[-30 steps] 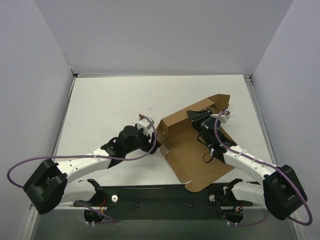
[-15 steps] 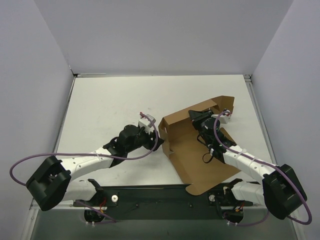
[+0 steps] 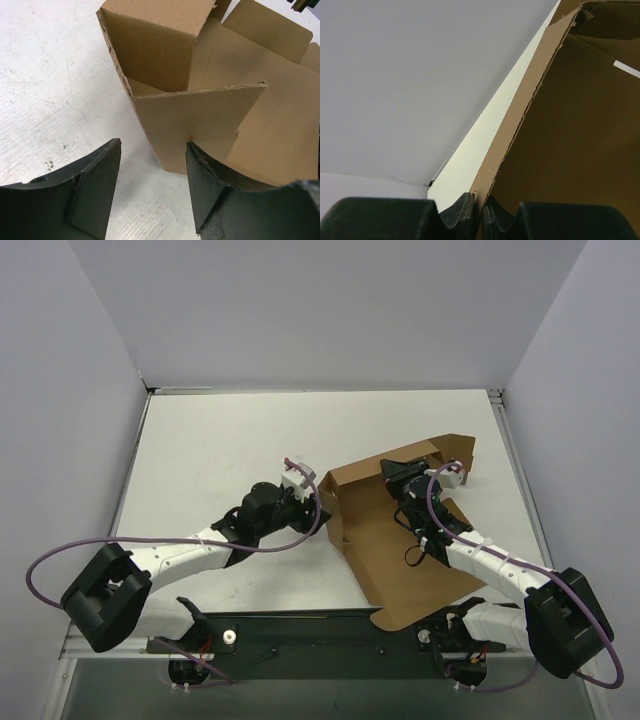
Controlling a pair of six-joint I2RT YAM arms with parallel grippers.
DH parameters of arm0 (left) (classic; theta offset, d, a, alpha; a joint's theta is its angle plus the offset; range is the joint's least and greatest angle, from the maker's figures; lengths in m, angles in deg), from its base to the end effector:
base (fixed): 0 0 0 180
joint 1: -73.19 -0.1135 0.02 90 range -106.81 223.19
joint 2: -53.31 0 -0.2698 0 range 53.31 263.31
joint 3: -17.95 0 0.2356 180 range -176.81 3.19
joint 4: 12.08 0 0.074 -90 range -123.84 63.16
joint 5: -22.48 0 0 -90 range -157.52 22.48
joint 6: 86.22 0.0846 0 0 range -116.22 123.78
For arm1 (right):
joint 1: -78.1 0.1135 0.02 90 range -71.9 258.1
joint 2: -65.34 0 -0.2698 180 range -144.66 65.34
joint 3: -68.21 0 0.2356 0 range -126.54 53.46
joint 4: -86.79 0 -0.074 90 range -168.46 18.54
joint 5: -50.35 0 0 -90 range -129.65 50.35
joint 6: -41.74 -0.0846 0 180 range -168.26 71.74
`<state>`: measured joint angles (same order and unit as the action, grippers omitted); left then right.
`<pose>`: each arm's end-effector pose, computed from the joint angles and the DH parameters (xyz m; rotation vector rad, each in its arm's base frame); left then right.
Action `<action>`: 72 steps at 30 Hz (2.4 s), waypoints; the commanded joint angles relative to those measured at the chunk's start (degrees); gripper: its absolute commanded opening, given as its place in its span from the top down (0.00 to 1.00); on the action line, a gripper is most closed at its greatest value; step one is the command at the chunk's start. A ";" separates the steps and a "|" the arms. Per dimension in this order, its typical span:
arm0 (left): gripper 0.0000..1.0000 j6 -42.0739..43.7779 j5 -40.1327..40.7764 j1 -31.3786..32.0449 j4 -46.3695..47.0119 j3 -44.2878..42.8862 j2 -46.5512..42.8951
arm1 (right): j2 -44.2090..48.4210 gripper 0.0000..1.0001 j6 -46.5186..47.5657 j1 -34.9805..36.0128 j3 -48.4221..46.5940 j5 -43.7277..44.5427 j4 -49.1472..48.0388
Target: Fold the paper box
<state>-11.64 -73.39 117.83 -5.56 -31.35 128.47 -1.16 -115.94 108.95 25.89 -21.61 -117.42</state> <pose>0.2160 -0.2255 0.2192 0.5715 1.9061 -0.7937 0.2554 0.1220 0.2645 0.7744 1.4915 1.0864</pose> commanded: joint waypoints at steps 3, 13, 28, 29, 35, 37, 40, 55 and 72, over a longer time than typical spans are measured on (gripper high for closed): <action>0.38 -1.10 -1.60 -3.59 10.71 -3.69 1.57 | -0.65 0.90 3.34 1.58 1.64 -1.26 4.42; 0.41 -1.19 -4.24 -4.13 12.38 -4.48 3.76 | -0.91 0.90 3.52 1.76 1.47 -1.08 4.51; 0.43 -4.18 0.42 2.38 14.93 -0.44 5.26 | -1.18 0.90 3.61 2.98 1.21 0.24 4.51; 0.44 -4.18 1.81 2.99 14.93 -0.61 5.35 | -1.18 0.90 3.61 3.07 1.12 0.33 4.42; 0.44 -2.95 12.27 5.63 8.52 -2.46 6.14 | -0.91 0.90 3.78 3.95 0.94 1.20 4.51; 0.44 -3.82 16.66 6.42 7.20 -2.28 5.97 | -0.74 0.90 3.78 4.30 1.12 1.56 4.51; 0.41 -5.32 21.15 8.00 6.06 -1.84 5.97 | -0.30 0.90 3.70 4.92 1.29 2.70 4.51; 0.39 -2.16 36.28 15.65 11.77 2.46 7.46 | 10.25 0.96 6.15 9.84 9.55 9.91 -5.86; 0.43 4.26 42.78 18.55 28.81 3.35 14.23 | 11.39 0.96 5.01 11.77 10.96 12.10 -2.09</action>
<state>-9.52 -36.69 136.63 15.64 -27.35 140.40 9.53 -113.16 119.57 36.86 -11.29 -124.79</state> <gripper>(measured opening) 0.576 0.111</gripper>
